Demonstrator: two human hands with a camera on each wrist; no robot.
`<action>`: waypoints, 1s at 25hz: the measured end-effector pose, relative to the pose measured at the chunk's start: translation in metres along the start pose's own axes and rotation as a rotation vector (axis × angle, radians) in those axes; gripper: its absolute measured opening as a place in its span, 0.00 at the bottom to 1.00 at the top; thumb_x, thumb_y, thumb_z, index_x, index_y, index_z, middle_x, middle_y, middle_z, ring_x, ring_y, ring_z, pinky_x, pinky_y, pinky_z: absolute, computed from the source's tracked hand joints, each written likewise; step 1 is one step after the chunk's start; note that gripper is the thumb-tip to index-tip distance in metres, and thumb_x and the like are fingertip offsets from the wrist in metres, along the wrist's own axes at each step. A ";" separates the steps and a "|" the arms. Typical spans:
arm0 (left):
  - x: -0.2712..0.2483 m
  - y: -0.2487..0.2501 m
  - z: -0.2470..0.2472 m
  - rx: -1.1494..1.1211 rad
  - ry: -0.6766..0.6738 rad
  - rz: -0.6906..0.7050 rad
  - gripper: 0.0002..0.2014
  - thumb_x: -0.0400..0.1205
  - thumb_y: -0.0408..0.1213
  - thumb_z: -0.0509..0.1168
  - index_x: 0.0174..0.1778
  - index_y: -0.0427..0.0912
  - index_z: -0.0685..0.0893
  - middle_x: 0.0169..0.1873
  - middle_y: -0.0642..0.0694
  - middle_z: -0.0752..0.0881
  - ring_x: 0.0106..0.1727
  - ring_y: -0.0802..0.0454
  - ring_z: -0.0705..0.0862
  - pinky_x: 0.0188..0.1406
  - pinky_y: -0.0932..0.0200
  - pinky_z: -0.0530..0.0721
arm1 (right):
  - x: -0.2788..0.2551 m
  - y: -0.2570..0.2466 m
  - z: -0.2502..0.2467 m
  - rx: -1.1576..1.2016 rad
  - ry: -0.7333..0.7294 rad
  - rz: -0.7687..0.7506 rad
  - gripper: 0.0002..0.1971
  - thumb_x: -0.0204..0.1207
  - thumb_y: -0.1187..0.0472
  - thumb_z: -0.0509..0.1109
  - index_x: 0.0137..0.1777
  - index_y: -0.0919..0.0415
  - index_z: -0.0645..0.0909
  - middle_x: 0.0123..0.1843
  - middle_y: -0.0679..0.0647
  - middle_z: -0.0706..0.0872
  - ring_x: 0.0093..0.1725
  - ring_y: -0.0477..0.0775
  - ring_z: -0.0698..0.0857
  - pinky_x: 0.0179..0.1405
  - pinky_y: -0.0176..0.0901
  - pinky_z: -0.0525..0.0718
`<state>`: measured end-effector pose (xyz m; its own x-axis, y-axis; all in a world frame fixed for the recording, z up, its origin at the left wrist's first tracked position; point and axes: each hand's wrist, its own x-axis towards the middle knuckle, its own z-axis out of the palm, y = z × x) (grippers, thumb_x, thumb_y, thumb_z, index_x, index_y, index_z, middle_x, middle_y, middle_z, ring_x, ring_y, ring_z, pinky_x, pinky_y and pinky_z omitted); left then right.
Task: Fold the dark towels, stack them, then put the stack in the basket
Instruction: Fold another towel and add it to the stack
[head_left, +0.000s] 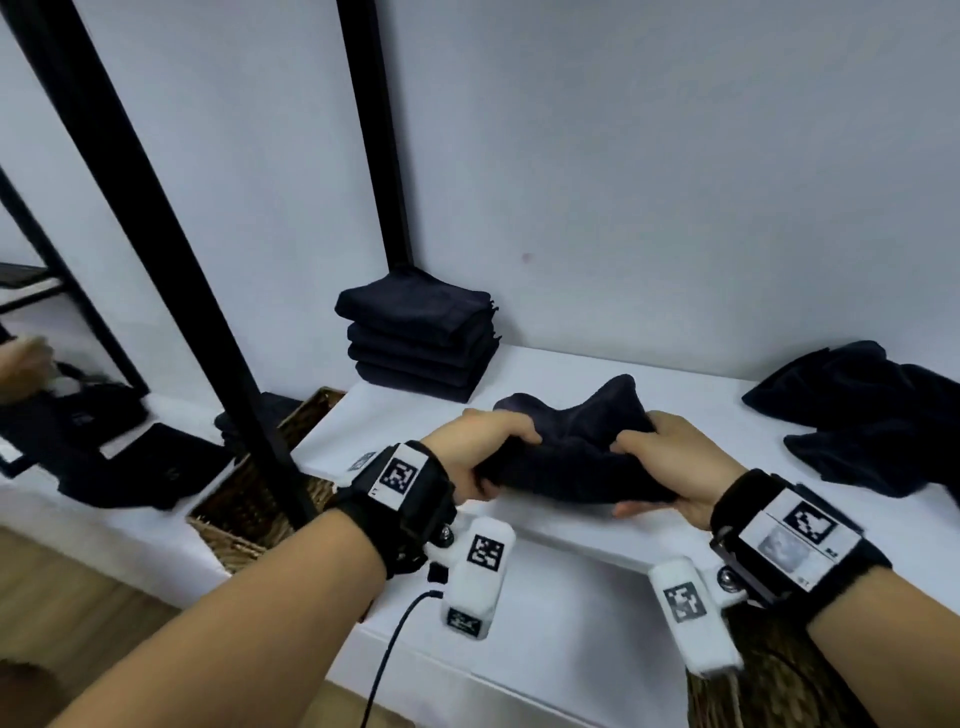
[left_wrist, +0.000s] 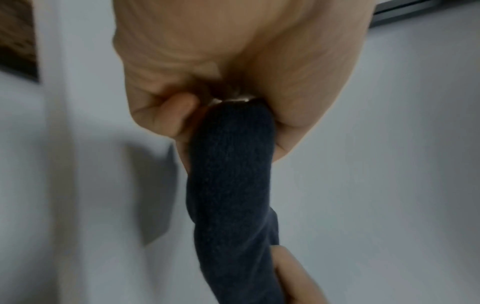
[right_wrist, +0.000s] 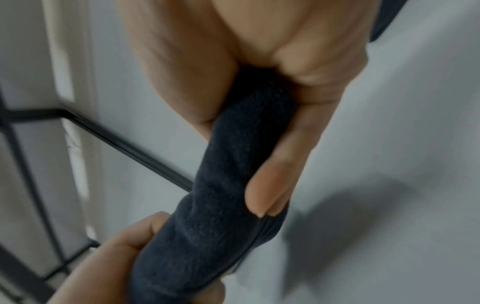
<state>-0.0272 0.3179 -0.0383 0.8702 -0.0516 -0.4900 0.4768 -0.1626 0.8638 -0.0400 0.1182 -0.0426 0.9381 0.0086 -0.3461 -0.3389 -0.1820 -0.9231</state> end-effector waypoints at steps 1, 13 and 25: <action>-0.001 0.011 -0.008 0.025 0.062 0.061 0.17 0.73 0.39 0.70 0.55 0.46 0.75 0.38 0.49 0.78 0.32 0.55 0.76 0.23 0.64 0.65 | 0.001 -0.010 0.004 0.027 -0.012 -0.048 0.09 0.77 0.69 0.64 0.57 0.67 0.78 0.51 0.64 0.84 0.40 0.63 0.88 0.30 0.51 0.88; 0.126 0.164 -0.161 0.664 0.693 0.394 0.20 0.81 0.35 0.54 0.70 0.48 0.72 0.62 0.37 0.82 0.60 0.36 0.81 0.54 0.54 0.76 | 0.174 -0.158 0.128 0.183 -0.123 -0.173 0.12 0.75 0.61 0.71 0.58 0.57 0.79 0.55 0.58 0.87 0.52 0.60 0.88 0.47 0.58 0.90; 0.225 0.129 -0.176 1.231 0.507 0.642 0.19 0.83 0.36 0.51 0.68 0.41 0.77 0.66 0.42 0.79 0.68 0.41 0.76 0.68 0.45 0.73 | 0.232 -0.134 0.121 -0.576 0.156 -0.575 0.27 0.70 0.41 0.75 0.65 0.50 0.75 0.58 0.47 0.82 0.56 0.49 0.82 0.57 0.41 0.79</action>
<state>0.2517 0.4583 -0.0163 0.9598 -0.1369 0.2452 -0.1757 -0.9739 0.1440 0.2147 0.2635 -0.0200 0.9675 0.1252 0.2198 0.2462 -0.6663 -0.7039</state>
